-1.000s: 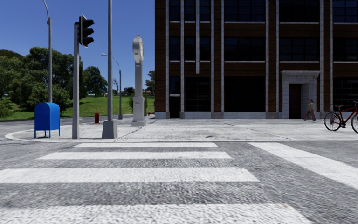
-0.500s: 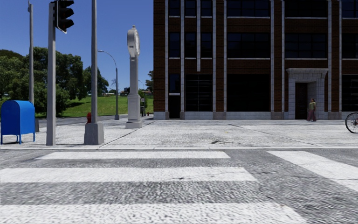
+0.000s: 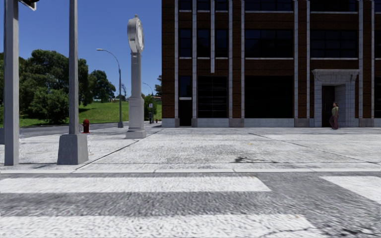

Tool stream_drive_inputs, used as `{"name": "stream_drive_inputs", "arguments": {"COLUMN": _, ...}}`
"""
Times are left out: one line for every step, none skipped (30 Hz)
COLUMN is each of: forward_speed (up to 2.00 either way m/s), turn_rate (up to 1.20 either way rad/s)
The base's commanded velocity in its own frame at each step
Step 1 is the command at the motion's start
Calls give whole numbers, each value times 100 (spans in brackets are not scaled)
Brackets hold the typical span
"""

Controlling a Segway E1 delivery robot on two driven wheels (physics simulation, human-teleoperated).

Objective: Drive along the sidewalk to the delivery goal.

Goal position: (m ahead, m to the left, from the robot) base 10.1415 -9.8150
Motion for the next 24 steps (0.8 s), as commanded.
{"name": "stream_drive_inputs", "arguments": {"forward_speed": 200, "turn_rate": 0}}
{"name": "stream_drive_inputs", "arguments": {"forward_speed": 200, "turn_rate": 0}}
{"name": "stream_drive_inputs", "arguments": {"forward_speed": 200, "turn_rate": 0}}
{"name": "stream_drive_inputs", "arguments": {"forward_speed": 200, "turn_rate": 0}}
{"name": "stream_drive_inputs", "arguments": {"forward_speed": 200, "turn_rate": 0}}
{"name": "stream_drive_inputs", "arguments": {"forward_speed": 200, "turn_rate": 0}}
{"name": "stream_drive_inputs", "arguments": {"forward_speed": 200, "turn_rate": 0}}
{"name": "stream_drive_inputs", "arguments": {"forward_speed": 200, "turn_rate": 0}}
{"name": "stream_drive_inputs", "arguments": {"forward_speed": 200, "turn_rate": 0}}
{"name": "stream_drive_inputs", "arguments": {"forward_speed": 200, "turn_rate": 0}}
{"name": "stream_drive_inputs", "arguments": {"forward_speed": 200, "turn_rate": 0}}
{"name": "stream_drive_inputs", "arguments": {"forward_speed": 200, "turn_rate": 0}}
{"name": "stream_drive_inputs", "arguments": {"forward_speed": 200, "turn_rate": 0}}
{"name": "stream_drive_inputs", "arguments": {"forward_speed": 200, "turn_rate": 0}}
{"name": "stream_drive_inputs", "arguments": {"forward_speed": 200, "turn_rate": 0}}
{"name": "stream_drive_inputs", "arguments": {"forward_speed": 200, "turn_rate": 0}}
{"name": "stream_drive_inputs", "arguments": {"forward_speed": 200, "turn_rate": 0}}
{"name": "stream_drive_inputs", "arguments": {"forward_speed": 200, "turn_rate": 0}}
{"name": "stream_drive_inputs", "arguments": {"forward_speed": 200, "turn_rate": 0}}
{"name": "stream_drive_inputs", "arguments": {"forward_speed": 200, "turn_rate": 0}}
{"name": "stream_drive_inputs", "arguments": {"forward_speed": 200, "turn_rate": 0}}
{"name": "stream_drive_inputs", "arguments": {"forward_speed": 200, "turn_rate": 0}}
{"name": "stream_drive_inputs", "arguments": {"forward_speed": 200, "turn_rate": 0}}
{"name": "stream_drive_inputs", "arguments": {"forward_speed": 200, "turn_rate": 0}}
